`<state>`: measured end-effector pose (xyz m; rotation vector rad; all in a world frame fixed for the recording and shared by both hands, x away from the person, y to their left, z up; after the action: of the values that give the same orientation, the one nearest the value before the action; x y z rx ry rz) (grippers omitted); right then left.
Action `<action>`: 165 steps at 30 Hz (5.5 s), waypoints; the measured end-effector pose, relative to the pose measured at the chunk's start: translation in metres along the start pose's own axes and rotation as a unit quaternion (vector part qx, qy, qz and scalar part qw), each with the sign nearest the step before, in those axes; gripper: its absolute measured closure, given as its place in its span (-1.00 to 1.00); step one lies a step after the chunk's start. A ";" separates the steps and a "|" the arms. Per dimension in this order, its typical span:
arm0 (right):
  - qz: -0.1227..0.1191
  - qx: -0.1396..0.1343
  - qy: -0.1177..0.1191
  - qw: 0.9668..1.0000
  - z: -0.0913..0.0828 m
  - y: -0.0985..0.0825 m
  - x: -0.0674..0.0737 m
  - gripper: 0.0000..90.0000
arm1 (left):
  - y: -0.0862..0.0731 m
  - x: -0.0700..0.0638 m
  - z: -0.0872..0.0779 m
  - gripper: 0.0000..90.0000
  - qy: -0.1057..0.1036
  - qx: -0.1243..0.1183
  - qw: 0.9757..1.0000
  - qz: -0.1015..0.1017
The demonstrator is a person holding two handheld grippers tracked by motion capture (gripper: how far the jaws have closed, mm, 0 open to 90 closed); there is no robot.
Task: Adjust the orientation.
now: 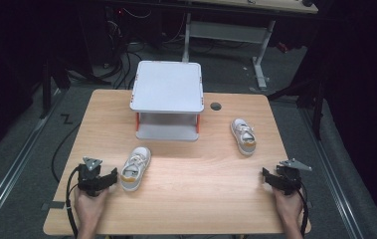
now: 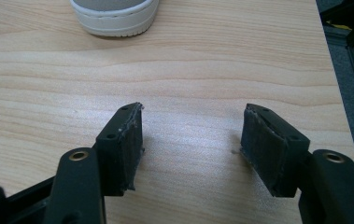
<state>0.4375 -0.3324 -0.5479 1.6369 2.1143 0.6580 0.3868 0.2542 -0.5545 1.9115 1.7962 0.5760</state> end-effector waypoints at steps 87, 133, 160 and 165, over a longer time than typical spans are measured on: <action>-0.005 0.001 0.003 1.000 0.000 0.000 0.001 -0.20 | 0.039 -0.076 -0.046 0.87 -0.083 0.024 0.991 0.107; -0.005 0.002 0.005 1.000 0.000 0.000 0.001 -0.22 | 0.080 -0.224 -0.024 0.86 -0.118 0.036 0.976 0.181; -0.006 0.002 0.004 1.000 0.000 0.000 0.001 -0.22 | 0.065 -0.233 -0.022 0.25 -0.218 0.048 0.962 0.157; -0.007 0.001 0.005 1.000 0.000 0.000 0.001 -0.22 | 0.069 -0.220 -0.028 0.03 -0.221 0.019 0.964 0.144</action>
<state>0.4372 -0.3313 -0.5482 1.6225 2.1316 0.6601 0.4120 0.0326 -0.4908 2.1375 1.2696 0.1782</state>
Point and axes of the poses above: each handheld gripper's, and its own axes: z roughly forward along the jaws, y roughly out of its top, x roughly to its left, the point moved 7 cm from there along z, roughly forward along the jaws, and after that the axes turned 12 degrees about x, right-handed, at the moved point
